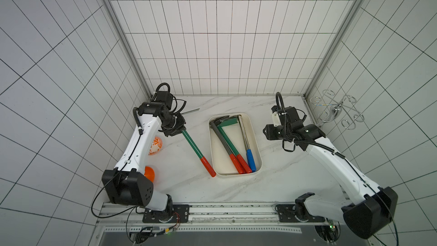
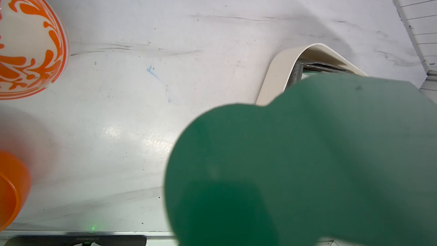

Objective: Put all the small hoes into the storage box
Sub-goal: Place the hoe in the storage box.

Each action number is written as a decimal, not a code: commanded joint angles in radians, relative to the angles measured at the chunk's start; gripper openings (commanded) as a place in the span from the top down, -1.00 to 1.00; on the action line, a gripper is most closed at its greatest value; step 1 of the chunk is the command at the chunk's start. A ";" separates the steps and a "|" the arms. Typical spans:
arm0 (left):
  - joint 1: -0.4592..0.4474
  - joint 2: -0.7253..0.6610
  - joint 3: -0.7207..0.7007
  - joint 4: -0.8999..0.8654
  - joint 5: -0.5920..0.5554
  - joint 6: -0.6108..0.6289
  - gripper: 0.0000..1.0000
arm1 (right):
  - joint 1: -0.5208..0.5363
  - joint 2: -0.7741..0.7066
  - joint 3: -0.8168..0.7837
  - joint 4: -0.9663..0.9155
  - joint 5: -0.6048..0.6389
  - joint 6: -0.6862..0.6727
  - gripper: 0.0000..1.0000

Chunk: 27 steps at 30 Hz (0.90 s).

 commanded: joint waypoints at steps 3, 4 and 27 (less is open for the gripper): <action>-0.004 -0.047 0.021 -0.007 0.092 -0.035 1.00 | -0.007 -0.006 -0.037 0.002 0.002 0.010 0.13; -0.006 -0.047 0.023 -0.008 0.089 -0.035 1.00 | -0.008 -0.005 -0.036 0.002 0.002 0.010 0.14; -0.210 0.012 0.035 0.148 0.221 -0.193 1.00 | -0.009 -0.002 -0.023 -0.010 0.017 0.009 0.14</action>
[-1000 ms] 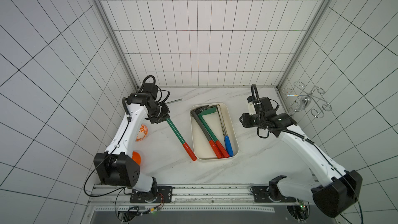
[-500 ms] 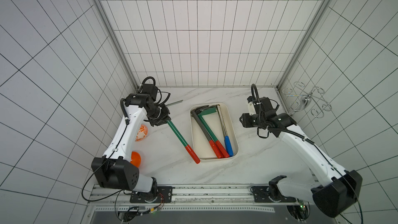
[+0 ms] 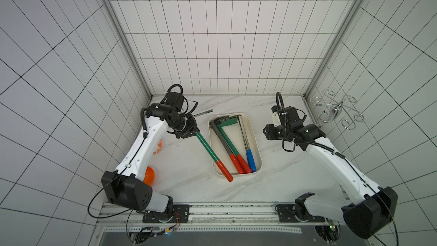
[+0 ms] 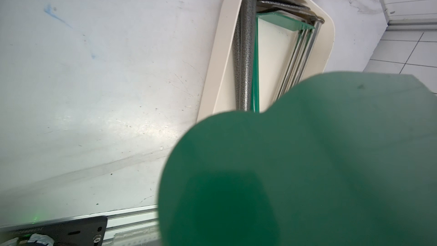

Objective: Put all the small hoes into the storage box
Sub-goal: Place the hoe in the storage box.

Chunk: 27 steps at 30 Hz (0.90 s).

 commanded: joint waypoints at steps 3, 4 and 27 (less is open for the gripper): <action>-0.084 0.048 0.031 0.170 0.052 -0.117 1.00 | -0.009 -0.003 -0.017 -0.016 0.024 0.001 0.14; -0.100 0.061 0.028 0.193 0.055 -0.134 1.00 | -0.009 -0.003 -0.016 -0.017 0.026 0.000 0.13; -0.209 0.396 0.105 0.363 0.003 -0.204 1.00 | -0.013 -0.017 -0.027 -0.027 0.035 -0.004 0.13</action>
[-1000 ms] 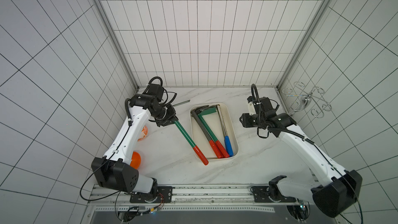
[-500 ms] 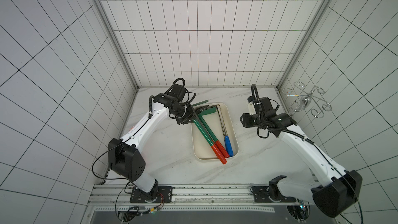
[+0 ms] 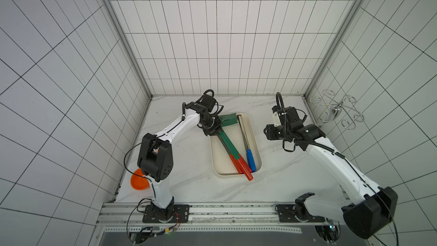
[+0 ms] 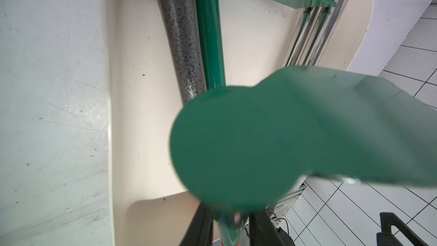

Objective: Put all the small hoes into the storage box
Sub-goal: Place the hoe in the storage box.

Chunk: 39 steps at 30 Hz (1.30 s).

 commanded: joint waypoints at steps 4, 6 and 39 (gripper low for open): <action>-0.004 0.052 0.052 0.068 -0.005 -0.014 1.00 | -0.014 -0.015 -0.029 -0.021 0.014 -0.006 0.13; -0.007 0.067 0.061 0.069 -0.012 -0.013 1.00 | -0.015 -0.015 -0.030 -0.021 0.014 -0.008 0.13; -0.015 0.242 0.175 0.034 -0.081 -0.001 1.00 | -0.027 -0.032 -0.053 -0.025 0.017 -0.018 0.12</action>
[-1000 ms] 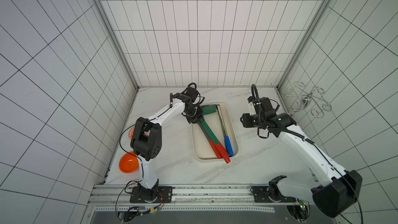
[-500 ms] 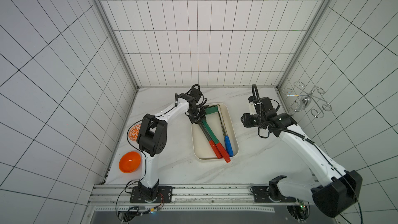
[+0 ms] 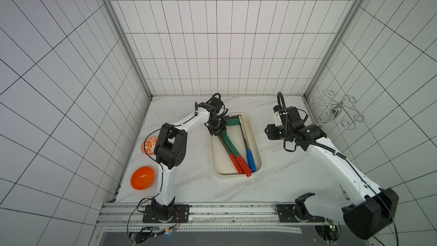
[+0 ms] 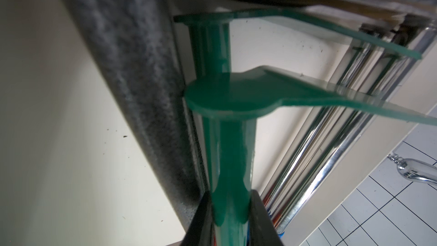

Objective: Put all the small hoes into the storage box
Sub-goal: Place the hoe in the storage box.

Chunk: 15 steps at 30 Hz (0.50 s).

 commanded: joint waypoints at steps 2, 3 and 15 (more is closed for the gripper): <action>0.013 0.011 0.044 0.014 -0.026 0.007 1.00 | -0.015 -0.024 -0.055 -0.023 0.017 -0.011 0.12; 0.016 0.011 0.041 0.014 -0.028 0.009 1.00 | -0.015 -0.025 -0.056 -0.023 0.017 -0.011 0.13; 0.034 0.036 0.030 0.022 -0.036 0.009 1.00 | -0.018 -0.025 -0.058 -0.023 0.012 -0.011 0.13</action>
